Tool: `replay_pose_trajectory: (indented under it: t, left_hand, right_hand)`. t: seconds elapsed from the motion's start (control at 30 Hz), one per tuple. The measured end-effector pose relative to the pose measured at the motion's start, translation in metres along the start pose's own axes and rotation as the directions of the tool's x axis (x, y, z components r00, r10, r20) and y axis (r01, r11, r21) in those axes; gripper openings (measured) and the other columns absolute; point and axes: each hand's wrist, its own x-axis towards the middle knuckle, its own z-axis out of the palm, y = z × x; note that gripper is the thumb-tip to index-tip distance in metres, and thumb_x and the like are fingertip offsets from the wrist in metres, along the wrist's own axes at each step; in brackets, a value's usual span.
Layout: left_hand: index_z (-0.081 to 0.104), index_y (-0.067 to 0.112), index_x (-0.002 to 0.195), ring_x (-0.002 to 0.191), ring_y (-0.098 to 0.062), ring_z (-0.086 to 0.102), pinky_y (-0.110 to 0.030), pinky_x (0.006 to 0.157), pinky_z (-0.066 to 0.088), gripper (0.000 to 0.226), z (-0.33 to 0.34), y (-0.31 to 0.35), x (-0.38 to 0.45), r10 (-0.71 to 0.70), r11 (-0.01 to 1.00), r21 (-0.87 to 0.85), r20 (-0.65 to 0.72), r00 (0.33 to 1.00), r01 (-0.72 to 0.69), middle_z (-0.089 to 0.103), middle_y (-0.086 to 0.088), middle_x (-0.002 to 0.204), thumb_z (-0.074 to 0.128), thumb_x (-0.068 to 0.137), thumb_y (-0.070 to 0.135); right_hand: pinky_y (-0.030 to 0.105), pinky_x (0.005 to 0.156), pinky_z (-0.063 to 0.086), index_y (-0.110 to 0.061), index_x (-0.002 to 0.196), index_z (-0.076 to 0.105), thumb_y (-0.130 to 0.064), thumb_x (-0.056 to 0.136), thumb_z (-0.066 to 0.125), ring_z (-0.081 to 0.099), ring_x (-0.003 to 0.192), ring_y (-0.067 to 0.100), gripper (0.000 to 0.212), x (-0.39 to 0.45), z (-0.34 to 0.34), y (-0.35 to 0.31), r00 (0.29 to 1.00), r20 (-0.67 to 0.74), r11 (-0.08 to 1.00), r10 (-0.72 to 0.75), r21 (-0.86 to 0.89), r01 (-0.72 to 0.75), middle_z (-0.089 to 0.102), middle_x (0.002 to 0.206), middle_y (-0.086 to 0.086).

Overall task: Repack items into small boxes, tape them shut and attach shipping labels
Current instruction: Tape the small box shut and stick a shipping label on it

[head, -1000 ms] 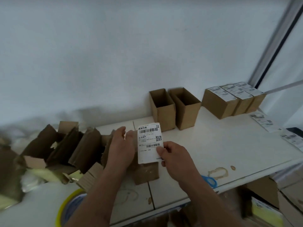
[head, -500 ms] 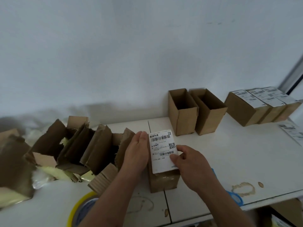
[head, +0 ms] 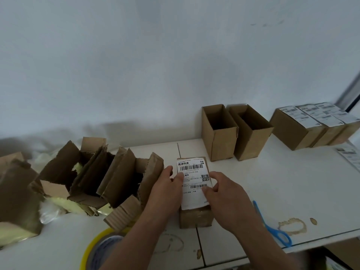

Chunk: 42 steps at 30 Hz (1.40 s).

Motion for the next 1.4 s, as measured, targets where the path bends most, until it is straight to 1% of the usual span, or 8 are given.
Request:
replay_pose_trajectory:
  t: [0.1, 0.23, 0.33, 0.43, 0.63, 1.07, 1.2, 1.4]
  left_hand:
    - [0.030, 0.023, 0.152, 0.098, -0.002, 0.048, -0.008, 0.058, 0.048, 0.053, -0.004, -0.002, -0.015, -0.005, 1.000, 0.022, 0.041, 0.999, 0.004, 0.047, 0.003, 0.145, 0.047, 0.102, 0.034]
    - [0.040, 0.024, 0.144, 0.082, 0.006, 0.048, 0.000, 0.057, 0.044, 0.042, -0.008, -0.003, -0.032, 0.016, 0.998, 0.053, 0.119, 0.993, -0.023, 0.053, 0.023, 0.107, 0.046, 0.103, 0.031]
    - [0.036, 0.025, 0.147, 0.096, 0.002, 0.045, 0.001, 0.057, 0.040, 0.044, -0.009, -0.002, -0.036, 0.032, 0.994, 0.103, 0.143, 0.989, -0.047, 0.053, 0.010, 0.134, 0.044, 0.104, 0.030]
    - [0.035, 0.026, 0.148, 0.104, 0.000, 0.043, -0.003, 0.075, 0.038, 0.045, -0.010, -0.002, -0.037, 0.046, 0.989, 0.132, 0.152, 0.987, -0.067, 0.050, 0.008, 0.141, 0.044, 0.104, 0.029]
    - [0.042, 0.026, 0.141, 0.082, 0.009, 0.046, 0.003, 0.055, 0.038, 0.037, -0.009, -0.004, -0.037, 0.063, 0.987, 0.132, 0.170, 0.983, -0.086, 0.051, 0.016, 0.116, 0.044, 0.104, 0.027]
    - [0.041, 0.027, 0.142, 0.098, 0.001, 0.049, -0.001, 0.060, 0.041, 0.039, -0.010, -0.005, -0.038, 0.059, 0.986, 0.144, 0.199, 0.978, -0.088, 0.053, 0.013, 0.131, 0.046, 0.103, 0.028]
    - [0.039, 0.028, 0.144, 0.103, 0.000, 0.046, -0.004, 0.075, 0.041, 0.041, -0.009, -0.005, -0.039, 0.060, 0.982, 0.162, 0.207, 0.976, -0.095, 0.053, 0.011, 0.136, 0.045, 0.103, 0.029]
    - [0.045, 0.029, 0.137, 0.085, 0.009, 0.049, 0.000, 0.060, 0.039, 0.034, -0.006, -0.010, -0.035, 0.073, 0.978, 0.174, 0.209, 0.975, -0.111, 0.055, 0.015, 0.122, 0.046, 0.103, 0.028]
  right_hand:
    - [0.007, 0.054, 0.044, -0.028, 0.140, 0.036, -0.035, 0.101, 0.047, 0.056, 0.091, 0.006, 0.041, 0.000, 0.000, 0.000, 1.000, -0.001, 0.999, 0.016, 0.050, -0.016, 0.061, 0.126, -0.004]
    - [0.005, 0.048, 0.042, -0.028, 0.139, 0.036, -0.032, 0.101, 0.048, 0.055, 0.080, 0.005, 0.040, -0.001, 0.000, 0.001, 1.000, -0.015, 0.996, 0.026, 0.089, -0.025, 0.062, 0.114, -0.006]
    - [0.008, 0.052, 0.043, -0.027, 0.137, 0.038, -0.030, 0.101, 0.049, 0.055, 0.072, 0.003, 0.038, -0.003, -0.001, 0.001, 0.999, -0.013, 0.993, 0.034, 0.113, -0.033, 0.056, 0.094, -0.011]
    - [0.009, 0.056, 0.045, -0.027, 0.135, 0.039, -0.032, 0.101, 0.049, 0.059, 0.080, 0.006, 0.036, -0.004, -0.002, 0.002, 1.000, -0.004, 0.995, 0.028, 0.100, -0.027, 0.058, 0.099, -0.008]
    - [0.009, 0.057, 0.045, -0.031, 0.137, 0.039, -0.033, 0.101, 0.049, 0.056, 0.077, 0.003, 0.037, -0.004, -0.005, 0.003, 1.000, 0.006, 0.996, -0.018, 0.083, 0.017, 0.055, 0.091, -0.014]
    - [0.016, 0.071, 0.053, -0.027, 0.127, 0.043, -0.029, 0.101, 0.050, 0.060, 0.085, 0.008, 0.027, -0.003, -0.007, 0.006, 1.000, 0.010, 0.995, -0.018, 0.098, 0.017, 0.055, 0.092, -0.011]
    - [0.016, 0.074, 0.054, -0.027, 0.124, 0.042, -0.031, 0.102, 0.047, 0.060, 0.092, 0.010, 0.024, -0.004, -0.007, 0.005, 1.000, 0.008, 0.999, -0.006, 0.047, 0.006, 0.059, 0.111, -0.006]
    - [0.025, 0.083, 0.055, -0.030, 0.125, 0.041, -0.041, 0.101, 0.044, 0.060, 0.100, 0.010, 0.026, -0.004, -0.008, 0.001, 0.999, 0.023, 0.989, -0.029, -0.142, 0.032, 0.058, 0.123, -0.005]
